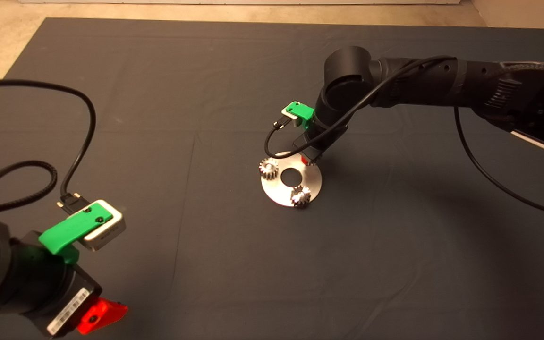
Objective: Install three planetary gears onto the carrier pins
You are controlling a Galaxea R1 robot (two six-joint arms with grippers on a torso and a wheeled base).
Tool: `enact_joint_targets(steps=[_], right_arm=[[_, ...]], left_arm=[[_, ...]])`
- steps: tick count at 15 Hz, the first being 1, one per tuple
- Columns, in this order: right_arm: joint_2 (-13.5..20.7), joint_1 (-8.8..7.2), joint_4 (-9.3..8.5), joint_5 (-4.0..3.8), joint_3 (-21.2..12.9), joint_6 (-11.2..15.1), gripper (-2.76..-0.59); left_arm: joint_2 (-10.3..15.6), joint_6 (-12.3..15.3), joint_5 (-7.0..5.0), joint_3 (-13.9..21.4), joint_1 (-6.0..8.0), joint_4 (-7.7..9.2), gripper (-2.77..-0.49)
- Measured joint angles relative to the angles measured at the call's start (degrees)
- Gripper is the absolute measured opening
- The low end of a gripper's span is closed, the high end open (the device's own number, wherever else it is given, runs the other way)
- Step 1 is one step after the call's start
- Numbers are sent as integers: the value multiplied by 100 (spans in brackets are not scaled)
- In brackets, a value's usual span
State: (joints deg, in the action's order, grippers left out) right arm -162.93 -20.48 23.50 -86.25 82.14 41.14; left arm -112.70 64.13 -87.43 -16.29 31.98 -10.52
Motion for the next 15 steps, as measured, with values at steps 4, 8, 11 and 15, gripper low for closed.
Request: enact_joint_targets(steps=[4,8,11,15], right_arm=[[-11,0,-7,-14,18,0,-241],[-11,0,-9,-13,18,0,-241],[-27,-2,-9,-29,30,0,-241],[-174,-29,-127,-134,289,-93,-241]], left_arm=[[0,0,0,0,0,0,-49],[2,-2,0,0,0,1,-49],[0,-2,-2,0,0,0,-49],[2,-2,0,0,0,0,-49]])
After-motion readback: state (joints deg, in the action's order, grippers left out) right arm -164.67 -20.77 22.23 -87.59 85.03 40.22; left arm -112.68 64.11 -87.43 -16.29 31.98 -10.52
